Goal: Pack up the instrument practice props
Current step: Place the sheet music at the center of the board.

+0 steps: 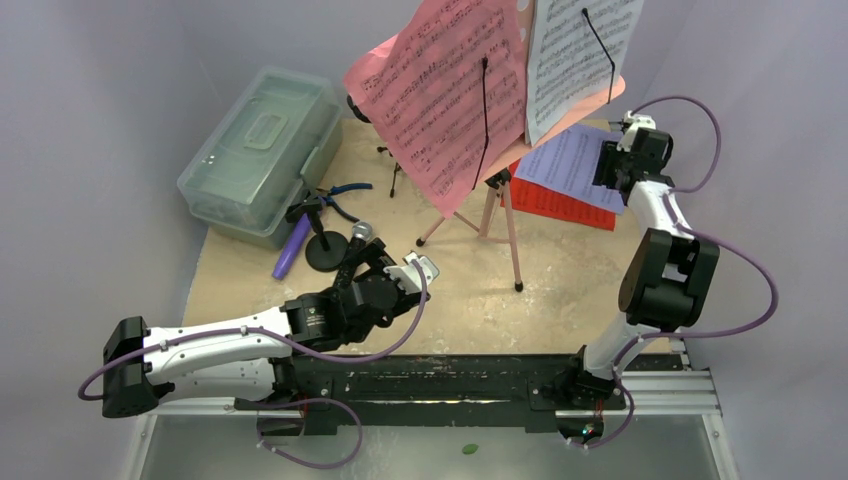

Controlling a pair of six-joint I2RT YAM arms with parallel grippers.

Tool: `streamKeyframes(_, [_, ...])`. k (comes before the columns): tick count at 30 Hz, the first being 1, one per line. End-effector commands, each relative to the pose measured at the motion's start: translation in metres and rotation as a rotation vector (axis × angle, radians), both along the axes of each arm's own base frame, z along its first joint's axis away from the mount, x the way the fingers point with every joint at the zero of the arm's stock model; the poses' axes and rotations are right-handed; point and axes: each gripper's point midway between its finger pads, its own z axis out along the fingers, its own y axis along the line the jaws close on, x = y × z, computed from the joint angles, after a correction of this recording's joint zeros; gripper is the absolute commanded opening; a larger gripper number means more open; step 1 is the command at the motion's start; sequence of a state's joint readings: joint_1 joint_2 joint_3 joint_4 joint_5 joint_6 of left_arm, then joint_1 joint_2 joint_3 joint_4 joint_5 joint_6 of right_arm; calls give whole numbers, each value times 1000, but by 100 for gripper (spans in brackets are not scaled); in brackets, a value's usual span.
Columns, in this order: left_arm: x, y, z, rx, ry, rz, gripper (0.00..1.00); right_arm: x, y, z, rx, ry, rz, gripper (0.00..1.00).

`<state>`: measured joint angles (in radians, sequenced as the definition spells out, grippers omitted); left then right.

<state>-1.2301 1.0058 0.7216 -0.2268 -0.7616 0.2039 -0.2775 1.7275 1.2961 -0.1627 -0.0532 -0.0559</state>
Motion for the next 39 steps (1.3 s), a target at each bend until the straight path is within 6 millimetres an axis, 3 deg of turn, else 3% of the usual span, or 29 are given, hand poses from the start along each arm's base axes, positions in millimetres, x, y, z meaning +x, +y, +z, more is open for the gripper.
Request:
streamKeyframes(1, [1, 3, 5, -9, -12, -2, 99, 1, 6, 27, -11, -78, 33, 56])
streamKeyframes(7, [1, 3, 4, -9, -10, -4, 99, -3, 16, 31, 14, -95, 75, 56])
streamKeyframes(11, [1, 3, 5, -11, -10, -5, 99, -13, 50, 28, 95, -63, 245, 60])
streamKeyframes(16, [1, 3, 6, -24, -7, -7, 99, -49, 101, 29, 211, -1, 534, 65])
streamKeyframes(27, [-1, 2, 9, -70, 8, -25, 99, -133, 169, 87, 323, -191, 795, 74])
streamKeyframes(33, [-3, -2, 10, -102, 28, -53, 98, -177, 191, 92, 325, -239, 898, 82])
streamKeyframes(37, [-6, -7, 12, -148, 49, -79, 98, -197, 198, 96, 249, -344, 927, 96])
streamKeyframes(39, [-10, -11, 19, -210, 69, -110, 98, -203, 199, 100, 215, -387, 930, 99])
